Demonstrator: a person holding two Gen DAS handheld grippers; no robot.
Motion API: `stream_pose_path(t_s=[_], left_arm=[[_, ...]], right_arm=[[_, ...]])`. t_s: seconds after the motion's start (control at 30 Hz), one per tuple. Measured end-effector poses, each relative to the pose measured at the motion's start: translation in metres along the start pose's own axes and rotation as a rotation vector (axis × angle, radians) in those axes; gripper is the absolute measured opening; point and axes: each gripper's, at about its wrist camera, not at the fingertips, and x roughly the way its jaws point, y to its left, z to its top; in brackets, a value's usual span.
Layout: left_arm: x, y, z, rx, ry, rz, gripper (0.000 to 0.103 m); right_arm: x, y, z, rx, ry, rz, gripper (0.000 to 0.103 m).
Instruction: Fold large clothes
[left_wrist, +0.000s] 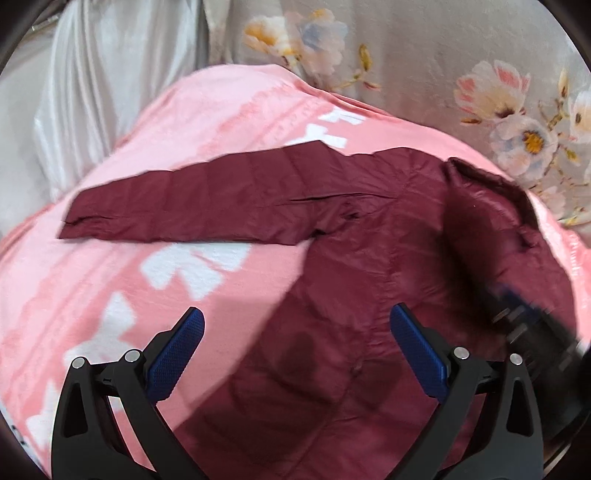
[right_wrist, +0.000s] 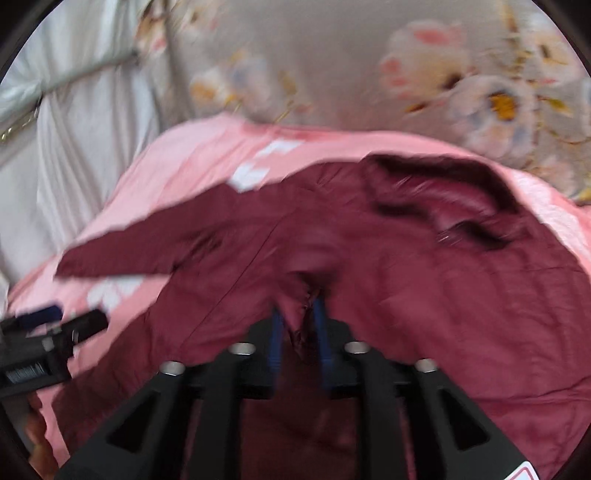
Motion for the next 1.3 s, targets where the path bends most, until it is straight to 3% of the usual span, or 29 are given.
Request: stream_pose_path(t_s=[0.07, 0.1, 0.23, 0.43, 0.47, 0.5, 0.53, 0.6, 0.67, 0.83, 0.93, 1.0, 1.03, 1.17, 1.23, 1.3], left_arm=[[0.005, -0.005, 0.004, -0.023, 0.015, -0.054, 0.098], [0.009, -0.008, 0.007, -0.039, 0.031, -0.091, 0.098], [0.035, -0.03, 0.013, -0.11, 0.141, -0.229, 0.098], [0.08, -0.061, 0.008, -0.195, 0.329, -0.325, 0.094], [0.083, -0.064, 0.007, -0.204, 0.339, -0.336, 0.083], [0.087, -0.07, 0.007, -0.206, 0.35, -0.345, 0.063], [0.09, -0.074, 0.008, -0.199, 0.354, -0.345, 0.053], [0.093, -0.08, 0.011, -0.181, 0.358, -0.345, 0.015], [0.092, -0.085, 0.022, -0.154, 0.317, -0.335, 0.006], [0.065, -0.081, 0.062, -0.112, 0.112, -0.285, 0.004], [0.06, -0.089, 0.077, -0.04, 0.041, -0.249, 0.004], [0.067, -0.099, 0.076, 0.023, 0.026, -0.2, 0.004], [0.07, -0.101, 0.075, 0.041, 0.025, -0.188, 0.004], [0.075, -0.104, 0.071, 0.091, -0.018, -0.135, 0.004], [0.086, -0.106, 0.065, 0.099, -0.002, -0.113, 0.004], [0.107, -0.108, 0.057, 0.108, 0.051, -0.089, 0.004]], right_arm=[[-0.014, 0.007, -0.005, -0.03, -0.05, -0.03, 0.07], [-0.024, 0.006, -0.008, -0.033, -0.072, -0.047, 0.073], [-0.052, -0.026, -0.016, 0.067, -0.089, -0.073, 0.073], [-0.087, -0.145, -0.045, 0.421, -0.088, -0.151, 0.074], [-0.091, -0.171, -0.053, 0.509, -0.089, -0.158, 0.074], [-0.095, -0.195, -0.059, 0.59, -0.098, -0.154, 0.074], [-0.095, -0.209, -0.065, 0.644, -0.103, -0.153, 0.074], [-0.096, -0.24, -0.076, 0.751, -0.109, -0.159, 0.071], [-0.095, -0.266, -0.082, 0.82, -0.108, -0.173, 0.063], [-0.081, -0.299, -0.083, 0.907, -0.098, -0.178, 0.053], [-0.061, -0.303, -0.08, 0.903, -0.061, -0.173, 0.041], [-0.053, -0.3, -0.075, 0.873, -0.052, -0.193, 0.013], [-0.054, -0.298, -0.071, 0.861, -0.066, -0.198, 0.007], [-0.088, -0.279, -0.04, 0.726, -0.253, -0.268, 0.004], [-0.084, -0.276, -0.033, 0.672, -0.235, -0.326, 0.004], [-0.063, -0.283, -0.038, 0.664, -0.131, -0.386, 0.004]])
